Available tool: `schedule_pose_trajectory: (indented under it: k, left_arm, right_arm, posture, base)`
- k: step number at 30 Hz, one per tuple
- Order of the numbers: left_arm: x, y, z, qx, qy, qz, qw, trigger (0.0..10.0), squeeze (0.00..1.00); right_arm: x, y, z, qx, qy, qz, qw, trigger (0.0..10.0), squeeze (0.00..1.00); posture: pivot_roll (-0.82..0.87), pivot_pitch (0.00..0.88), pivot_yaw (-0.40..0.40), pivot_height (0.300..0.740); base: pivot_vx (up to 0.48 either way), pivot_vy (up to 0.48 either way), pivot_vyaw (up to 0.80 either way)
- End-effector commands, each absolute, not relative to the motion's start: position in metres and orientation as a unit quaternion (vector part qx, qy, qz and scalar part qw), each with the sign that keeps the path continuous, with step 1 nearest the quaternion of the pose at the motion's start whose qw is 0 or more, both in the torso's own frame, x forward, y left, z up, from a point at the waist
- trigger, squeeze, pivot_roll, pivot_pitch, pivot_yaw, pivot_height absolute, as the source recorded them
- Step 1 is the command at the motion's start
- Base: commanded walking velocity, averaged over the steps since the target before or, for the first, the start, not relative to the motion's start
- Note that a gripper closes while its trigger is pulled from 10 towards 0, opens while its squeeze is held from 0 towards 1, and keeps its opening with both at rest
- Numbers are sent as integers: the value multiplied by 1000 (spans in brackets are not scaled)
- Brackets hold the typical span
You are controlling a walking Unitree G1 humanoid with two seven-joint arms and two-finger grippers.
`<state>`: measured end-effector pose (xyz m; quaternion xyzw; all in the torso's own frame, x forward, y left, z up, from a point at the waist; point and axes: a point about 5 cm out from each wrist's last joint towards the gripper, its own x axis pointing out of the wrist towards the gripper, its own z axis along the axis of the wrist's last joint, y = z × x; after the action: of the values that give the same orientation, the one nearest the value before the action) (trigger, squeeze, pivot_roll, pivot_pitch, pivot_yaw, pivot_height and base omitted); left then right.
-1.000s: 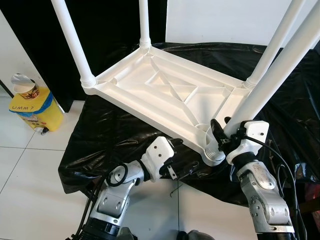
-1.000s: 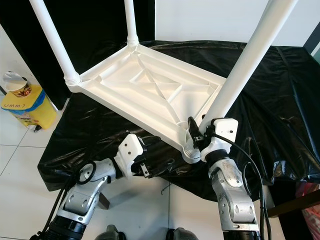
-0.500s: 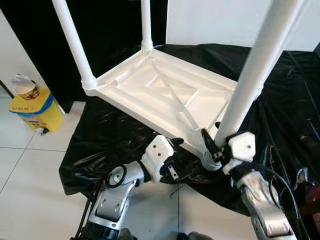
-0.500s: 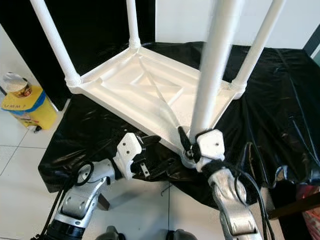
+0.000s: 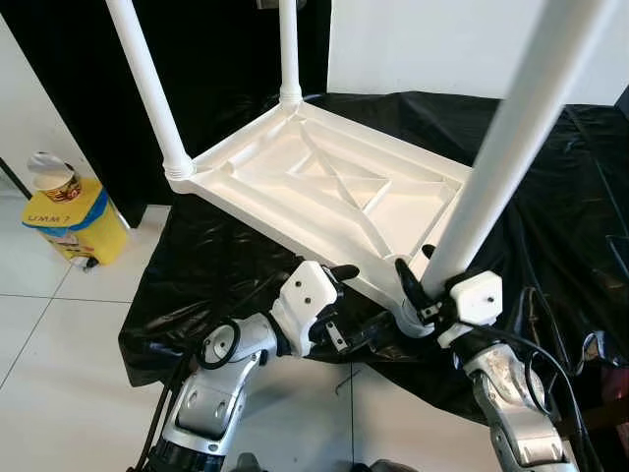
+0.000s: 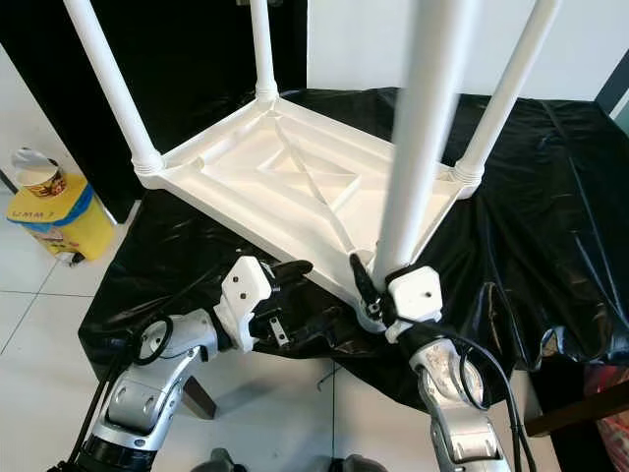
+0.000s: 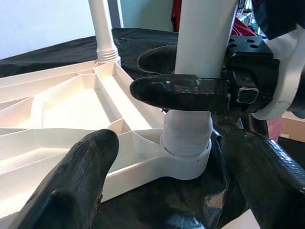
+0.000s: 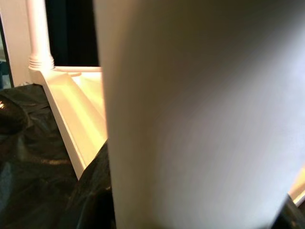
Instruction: Building children table
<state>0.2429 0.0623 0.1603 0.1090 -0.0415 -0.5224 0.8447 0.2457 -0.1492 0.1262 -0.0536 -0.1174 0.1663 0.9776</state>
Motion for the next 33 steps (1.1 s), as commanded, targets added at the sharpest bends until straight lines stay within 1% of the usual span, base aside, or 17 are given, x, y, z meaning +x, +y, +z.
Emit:
schedule_pose_trajectory:
  k: [1, 9, 22, 24, 25, 27, 28, 33]
  left_arm:
    - [243, 63, 161, 112, -42, -502, 857, 10000, 0]
    - [243, 63, 164, 114, -44, -497, 859, 10000, 0]
    - [242, 65, 165, 119, -42, -492, 861, 10000, 0]
    - [242, 65, 165, 121, -42, -492, 861, 10000, 0]
    - [242, 65, 165, 122, -43, -492, 861, 10000, 0]
    - [242, 65, 165, 122, -43, -492, 861, 10000, 0]
    - [242, 65, 166, 123, -44, -493, 860, 10000, 0]
    - [243, 65, 166, 129, -45, -492, 860, 10000, 0]
  right_arm:
    - [243, -155, 97, -25, -29, 155, 987, 10000, 0]
    - [252, -158, 97, -14, 3, 135, 991, 10000, 0]
    - [242, -163, 81, -2, 39, 122, 992, 10000, 0]
    - [242, -164, 79, 13, 48, 111, 993, 10000, 0]
    - [242, -168, 76, 29, 59, 91, 994, 10000, 0]
    - [242, -168, 76, 29, 59, 91, 994, 10000, 0]
    - [243, -170, 74, 46, 67, 73, 994, 10000, 0]
    - [242, -168, 78, 25, 44, 83, 995, 10000, 0]
  posture:
    - [-16, 82, -27, 740]
    - [-18, 77, -32, 740]
    - [-16, 73, -30, 740]
    - [-17, 73, -27, 740]
    - [-18, 75, -24, 740]
    - [-18, 75, -24, 740]
    - [-18, 76, -24, 740]
    - [-18, 78, -22, 740]
  base:
    - [0, 0, 0]
    - [0, 0, 0]
    - [0, 0, 0]
    - [0, 0, 0]
    - [0, 0, 0]
    - [0, 0, 0]
    - [0, 0, 0]
    - [0, 0, 0]
